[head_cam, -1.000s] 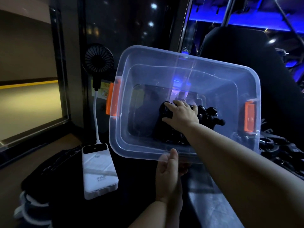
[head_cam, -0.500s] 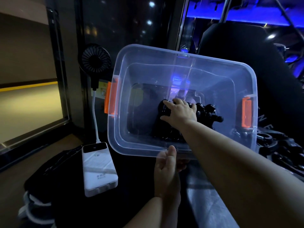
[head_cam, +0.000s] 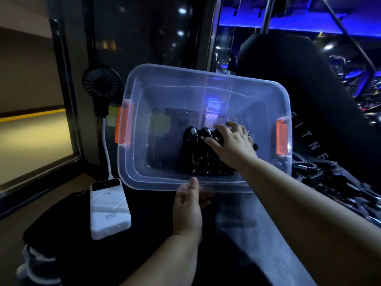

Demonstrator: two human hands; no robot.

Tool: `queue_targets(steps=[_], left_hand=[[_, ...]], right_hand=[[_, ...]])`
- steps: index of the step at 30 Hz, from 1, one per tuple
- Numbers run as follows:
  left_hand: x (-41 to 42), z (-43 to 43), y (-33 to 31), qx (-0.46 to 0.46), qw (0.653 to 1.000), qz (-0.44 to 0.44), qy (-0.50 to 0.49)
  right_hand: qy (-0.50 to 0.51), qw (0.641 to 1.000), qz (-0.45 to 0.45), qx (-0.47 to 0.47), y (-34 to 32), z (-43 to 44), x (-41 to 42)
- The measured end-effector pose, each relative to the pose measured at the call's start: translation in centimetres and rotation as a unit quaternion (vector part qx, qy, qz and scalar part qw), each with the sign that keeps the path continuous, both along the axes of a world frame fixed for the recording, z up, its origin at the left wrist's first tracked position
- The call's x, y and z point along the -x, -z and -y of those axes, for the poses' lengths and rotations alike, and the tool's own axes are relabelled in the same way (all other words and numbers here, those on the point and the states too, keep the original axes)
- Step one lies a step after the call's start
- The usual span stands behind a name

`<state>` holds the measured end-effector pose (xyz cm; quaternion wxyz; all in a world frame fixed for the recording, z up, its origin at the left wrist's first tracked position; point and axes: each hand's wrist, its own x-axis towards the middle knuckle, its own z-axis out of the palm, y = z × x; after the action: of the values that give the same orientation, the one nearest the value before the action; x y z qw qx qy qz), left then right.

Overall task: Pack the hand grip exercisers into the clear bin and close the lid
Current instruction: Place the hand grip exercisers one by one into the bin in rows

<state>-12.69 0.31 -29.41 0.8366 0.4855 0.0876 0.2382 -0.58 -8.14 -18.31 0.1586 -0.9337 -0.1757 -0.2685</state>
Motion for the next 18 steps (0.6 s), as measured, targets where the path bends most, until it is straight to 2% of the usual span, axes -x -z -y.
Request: queue_targets(steps=[6, 10, 13, 18], left_hand=[[0.2, 0.1, -0.4, -0.021, 1.0, -0.004, -0.022], [0.3, 0.3, -0.5, -0.032, 0.999, -0.002, -0.029], [0.4, 0.4, -0.6, -0.041, 0.999, -0.005, -0.035], [0.5, 0.5, -0.7, -0.036, 0.999, -0.008, -0.039]], right_hand=[[-0.053, 0.982, 0.169, -0.067, 1.2, 7.7, 4.4], [-0.036, 0.971, 0.208, -0.111, 3.8, 13.2, 6.4], [0.013, 0.977, 0.17, -0.131, 6.2, 16.7, 6.8], [0.189, 0.974, 0.049, -0.113, 8.4, 21.3, 6.4]])
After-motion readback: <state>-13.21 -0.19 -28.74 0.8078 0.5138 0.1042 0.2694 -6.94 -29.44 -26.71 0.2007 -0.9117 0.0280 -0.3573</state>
